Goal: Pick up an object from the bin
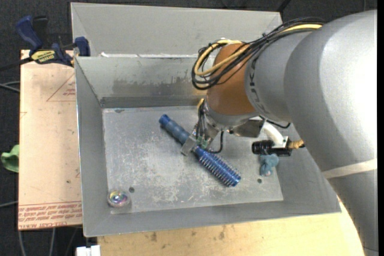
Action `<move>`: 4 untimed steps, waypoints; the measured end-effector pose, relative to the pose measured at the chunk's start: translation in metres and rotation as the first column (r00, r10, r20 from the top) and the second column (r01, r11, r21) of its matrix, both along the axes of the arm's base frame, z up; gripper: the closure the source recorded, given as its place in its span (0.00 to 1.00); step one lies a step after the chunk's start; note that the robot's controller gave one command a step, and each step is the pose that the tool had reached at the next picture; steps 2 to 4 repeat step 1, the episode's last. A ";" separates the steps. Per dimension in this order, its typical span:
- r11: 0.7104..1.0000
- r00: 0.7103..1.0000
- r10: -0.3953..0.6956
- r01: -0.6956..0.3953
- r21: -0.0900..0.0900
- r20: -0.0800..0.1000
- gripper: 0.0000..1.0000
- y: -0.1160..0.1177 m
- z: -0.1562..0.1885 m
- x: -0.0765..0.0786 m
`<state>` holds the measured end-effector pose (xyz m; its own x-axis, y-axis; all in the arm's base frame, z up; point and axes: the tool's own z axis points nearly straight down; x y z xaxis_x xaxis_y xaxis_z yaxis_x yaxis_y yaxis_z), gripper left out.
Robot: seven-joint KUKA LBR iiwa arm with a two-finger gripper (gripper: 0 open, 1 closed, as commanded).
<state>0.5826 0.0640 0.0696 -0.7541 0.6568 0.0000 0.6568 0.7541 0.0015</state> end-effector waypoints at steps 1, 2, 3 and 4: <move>1.000 1.000 0.004 -0.004 0.000 0.007 1.00 0.000 0.108 0.002; 1.000 1.000 0.004 -0.004 0.000 0.007 1.00 0.000 0.108 0.002; 1.000 1.000 0.004 -0.004 0.000 0.007 1.00 0.000 0.108 0.002; 1.000 1.000 0.004 -0.004 0.000 0.007 1.00 0.000 0.108 0.002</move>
Offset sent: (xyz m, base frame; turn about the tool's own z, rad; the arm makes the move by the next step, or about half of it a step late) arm 0.0002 0.0000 0.1043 0.0000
